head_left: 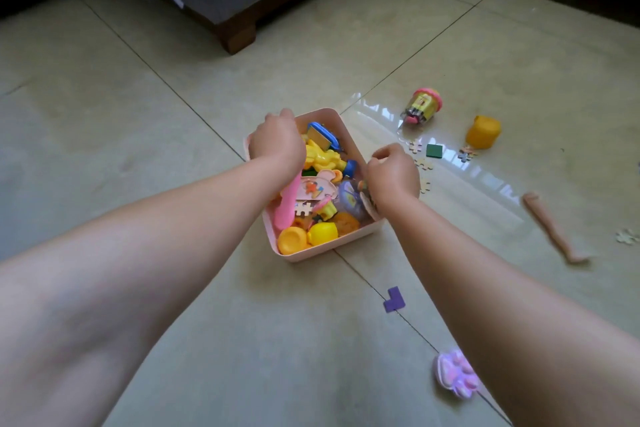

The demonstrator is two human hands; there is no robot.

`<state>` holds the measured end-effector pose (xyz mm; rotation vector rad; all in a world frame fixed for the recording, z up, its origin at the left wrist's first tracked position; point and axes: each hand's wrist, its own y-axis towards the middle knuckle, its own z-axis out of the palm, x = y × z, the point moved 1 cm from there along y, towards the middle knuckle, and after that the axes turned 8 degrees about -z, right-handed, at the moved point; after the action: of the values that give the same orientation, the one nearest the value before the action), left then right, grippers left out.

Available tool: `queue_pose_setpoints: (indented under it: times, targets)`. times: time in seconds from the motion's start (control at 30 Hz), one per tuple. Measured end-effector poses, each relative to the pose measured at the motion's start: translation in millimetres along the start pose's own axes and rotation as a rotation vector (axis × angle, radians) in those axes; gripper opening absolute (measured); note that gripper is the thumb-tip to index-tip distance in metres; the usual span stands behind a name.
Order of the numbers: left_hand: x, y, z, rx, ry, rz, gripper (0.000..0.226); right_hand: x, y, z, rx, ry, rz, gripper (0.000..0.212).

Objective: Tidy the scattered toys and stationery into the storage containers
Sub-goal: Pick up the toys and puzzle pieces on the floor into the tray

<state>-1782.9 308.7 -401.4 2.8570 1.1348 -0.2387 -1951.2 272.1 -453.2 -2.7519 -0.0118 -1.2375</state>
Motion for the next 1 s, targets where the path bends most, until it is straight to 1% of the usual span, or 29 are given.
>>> queue_pose_setpoints:
  times: [0.03, 0.1, 0.17, 0.23, 0.27, 0.37, 0.43, 0.47, 0.53, 0.63, 0.67, 0.73, 0.83, 0.87, 0.93, 1.0]
  targets:
    - [-6.8, -0.3, 1.0, -0.007, -0.026, 0.063, 0.024, -7.5, 3.7, -3.9, -0.014, -0.003, 0.023, 0.024]
    - [-31.3, -2.3, 14.2, 0.035, -0.069, 0.223, 0.022, -32.7, 14.7, -15.4, -0.035, -0.045, 0.085, 0.026]
    - [-52.8, -9.4, 29.8, 0.087, -0.069, 0.365, 0.025, -58.2, 21.2, -22.9, -0.051, -0.097, 0.135, 0.029]
    - [-72.3, -18.1, 43.5, 0.141, -0.048, 0.469, 0.029, -80.4, 24.8, -27.5, -0.043, -0.126, 0.165, 0.033]
    - [-84.0, -21.4, 52.5, 0.172, -0.024, 0.525, 0.03, -92.7, 27.8, -28.6, -0.026, -0.13, 0.167, 0.033]
    - [-105.7, -29.6, 68.5, 0.247, 0.136, 0.662, 0.034, -108.9, 27.8, -30.1, 0.036, -0.132, 0.069, 0.033]
    - [-114.1, -34.8, 76.4, 0.317, 0.281, 0.678, 0.037, -113.1, 28.4, -30.3, 0.047, -0.151, -0.002, 0.03]
    - [-117.2, -38.0, 81.1, 0.348, 0.359, 0.663, 0.036, -115.6, 29.6, -30.7, 0.046, -0.151, -0.01, 0.027]
    - [-120.8, -43.6, 86.7, 0.361, 0.47, 0.64, 0.029, -117.4, 32.4, -32.1, 0.044, -0.152, -0.001, 0.023]
    - [-123.1, -48.6, 87.1, 0.379, 0.56, 0.622, 0.018, -117.2, 35.7, -33.2, 0.067, -0.169, 0.026, 0.024]
    - [-122.6, -50.3, 87.5, 0.387, 0.578, 0.619, 0.017, -116.5, 36.6, -33.1, 0.075, -0.173, 0.031, 0.025]
    - [-119.2, -56.0, 88.6, 0.373, 0.588, 0.635, 0.027, -114.1, 35.4, -34.0, 0.094, -0.175, 0.03, 0.023]
    - [-109.0, -64.1, 86.2, 0.317, 0.477, 0.665, 0.033, -112.3, 29.4, -34.8, 0.12, -0.156, 0.038, 0.014]
    - [-103.9, -65.6, 83.9, 0.308, 0.377, 0.66, 0.031, -112.0, 27.1, -33.9, 0.117, -0.115, 0.069, 0.015]
    - [-94.0, -67.5, 75.5, 0.315, 0.107, 0.624, 0.026, -109.2, 22.5, -33.2, 0.114, 0.016, 0.175, 0.025]
    - [-90.1, -66.2, 65.4, 0.325, -0.138, 0.565, 0.026, -104.8, 22.3, -34.0, 0.145, 0.04, 0.234, 0.029]
